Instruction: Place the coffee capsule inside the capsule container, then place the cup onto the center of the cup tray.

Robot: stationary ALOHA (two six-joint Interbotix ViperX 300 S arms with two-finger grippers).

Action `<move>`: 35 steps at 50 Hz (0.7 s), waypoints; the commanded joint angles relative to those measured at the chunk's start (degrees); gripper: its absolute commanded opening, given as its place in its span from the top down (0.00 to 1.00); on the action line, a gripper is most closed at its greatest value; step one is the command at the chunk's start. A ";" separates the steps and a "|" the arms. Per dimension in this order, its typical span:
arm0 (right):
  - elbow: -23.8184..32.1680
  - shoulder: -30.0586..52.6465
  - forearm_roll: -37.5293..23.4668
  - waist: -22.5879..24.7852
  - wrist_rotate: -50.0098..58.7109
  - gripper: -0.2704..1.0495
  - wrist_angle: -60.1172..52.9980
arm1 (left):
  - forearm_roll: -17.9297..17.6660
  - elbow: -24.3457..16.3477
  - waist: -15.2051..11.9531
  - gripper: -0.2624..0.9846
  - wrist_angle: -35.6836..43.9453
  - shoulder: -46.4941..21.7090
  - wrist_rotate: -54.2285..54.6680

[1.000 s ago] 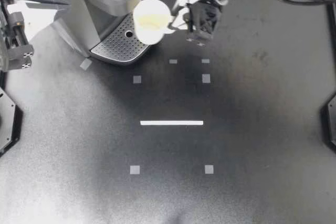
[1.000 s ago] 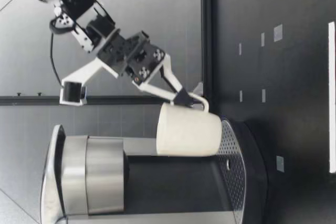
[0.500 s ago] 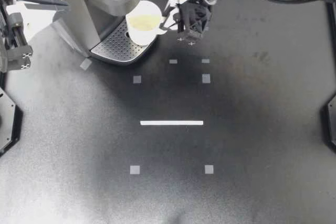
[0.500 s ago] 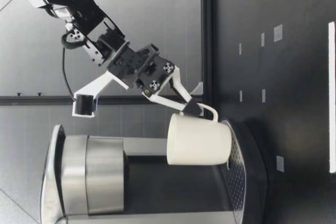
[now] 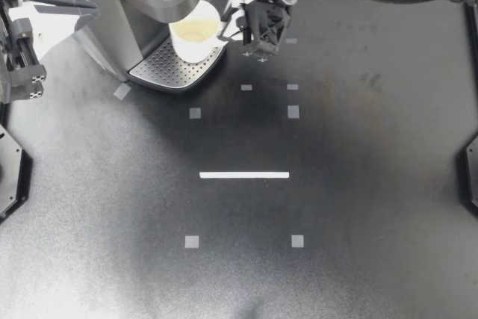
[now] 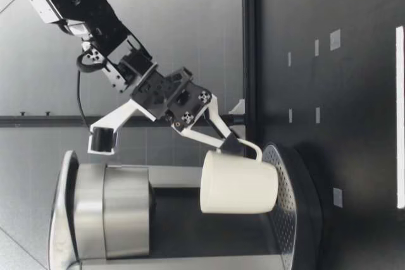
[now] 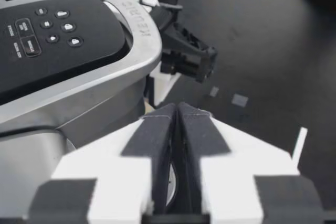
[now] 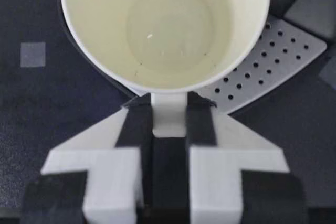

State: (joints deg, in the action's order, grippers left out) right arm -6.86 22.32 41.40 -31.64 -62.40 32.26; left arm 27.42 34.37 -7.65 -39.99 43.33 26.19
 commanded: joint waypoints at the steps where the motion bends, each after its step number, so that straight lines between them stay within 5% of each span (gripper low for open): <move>1: 1.93 -0.88 0.18 0.35 0.00 0.80 0.00 | 0.18 -0.62 0.09 0.65 0.44 0.18 0.00; 20: 2.90 -0.35 0.26 0.62 0.00 0.78 0.00 | 0.18 -0.35 0.00 0.65 0.53 0.18 0.09; 35: 3.08 0.00 0.26 0.97 0.00 0.54 0.00 | 0.18 -0.18 0.09 0.65 0.53 0.18 0.18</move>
State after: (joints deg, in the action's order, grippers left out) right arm -5.36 23.29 41.40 -30.94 -62.40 32.43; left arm 27.42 34.89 -7.56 -39.99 43.42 26.28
